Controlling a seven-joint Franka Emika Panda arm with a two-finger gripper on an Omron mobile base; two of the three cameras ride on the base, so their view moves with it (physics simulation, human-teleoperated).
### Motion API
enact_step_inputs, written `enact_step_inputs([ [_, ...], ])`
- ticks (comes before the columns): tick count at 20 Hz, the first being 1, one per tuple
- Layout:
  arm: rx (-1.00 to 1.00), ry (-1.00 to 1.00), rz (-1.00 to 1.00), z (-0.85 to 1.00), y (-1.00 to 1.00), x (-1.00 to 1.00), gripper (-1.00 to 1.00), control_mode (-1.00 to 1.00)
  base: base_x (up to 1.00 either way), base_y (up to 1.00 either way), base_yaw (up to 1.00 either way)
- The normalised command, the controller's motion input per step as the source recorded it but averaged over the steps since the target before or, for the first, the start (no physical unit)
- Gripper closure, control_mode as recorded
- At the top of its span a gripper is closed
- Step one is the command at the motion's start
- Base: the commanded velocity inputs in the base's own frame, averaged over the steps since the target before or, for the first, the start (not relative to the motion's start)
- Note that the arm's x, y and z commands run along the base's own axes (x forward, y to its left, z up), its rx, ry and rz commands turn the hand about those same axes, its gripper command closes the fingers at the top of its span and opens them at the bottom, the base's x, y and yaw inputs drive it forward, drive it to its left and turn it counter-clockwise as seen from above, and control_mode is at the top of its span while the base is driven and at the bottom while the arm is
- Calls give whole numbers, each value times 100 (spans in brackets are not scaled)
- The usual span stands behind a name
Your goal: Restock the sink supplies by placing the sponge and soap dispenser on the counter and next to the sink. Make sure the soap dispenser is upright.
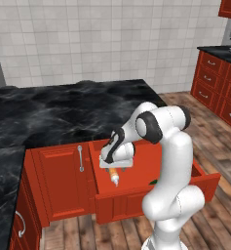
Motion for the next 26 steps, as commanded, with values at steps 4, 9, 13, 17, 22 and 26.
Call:
enact_step_inputs([
  [4,0,0,0,-36,5,7,-100,-100,0,0,0],
  [9,0,-3,0,-20,0,0,-100,-100,0,0,0],
  [13,0,-15,0,-1,0,-16,-100,-100,0,0,0],
  [17,0,-23,0,3,0,-31,-100,-100,0,0,0],
  [22,0,-23,0,1,0,-29,-100,-100,0,0,0],
  [26,0,-11,0,-12,0,-5,-100,-100,0,0,0],
])
